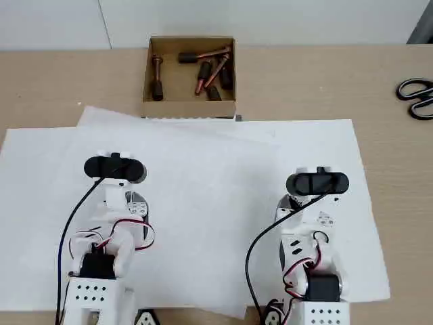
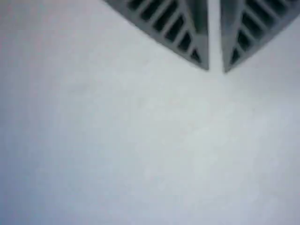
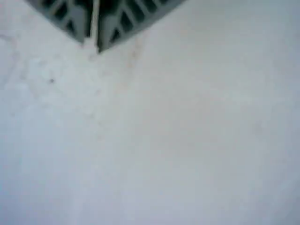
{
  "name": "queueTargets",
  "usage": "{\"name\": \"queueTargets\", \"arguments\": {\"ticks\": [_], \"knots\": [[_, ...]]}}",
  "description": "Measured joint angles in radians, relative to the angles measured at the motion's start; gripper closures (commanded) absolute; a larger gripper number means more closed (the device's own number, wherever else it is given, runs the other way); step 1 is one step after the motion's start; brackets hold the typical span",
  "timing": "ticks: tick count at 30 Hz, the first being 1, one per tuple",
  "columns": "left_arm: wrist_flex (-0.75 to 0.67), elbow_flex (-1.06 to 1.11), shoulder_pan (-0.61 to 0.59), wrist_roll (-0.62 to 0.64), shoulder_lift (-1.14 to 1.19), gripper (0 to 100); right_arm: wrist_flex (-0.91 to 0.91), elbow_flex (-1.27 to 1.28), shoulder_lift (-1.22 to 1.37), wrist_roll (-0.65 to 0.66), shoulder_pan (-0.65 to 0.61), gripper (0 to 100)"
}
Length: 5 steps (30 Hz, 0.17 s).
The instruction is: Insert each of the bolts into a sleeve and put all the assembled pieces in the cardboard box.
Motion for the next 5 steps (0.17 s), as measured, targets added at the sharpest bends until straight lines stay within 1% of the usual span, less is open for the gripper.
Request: {"name": "queueTargets", "arguments": {"ticks": [5], "knots": [[0.000, 0.000, 0.000, 0.000, 0.000, 99, 0.000, 0.000, 0.000, 0.000, 0.000, 99.5]]}}
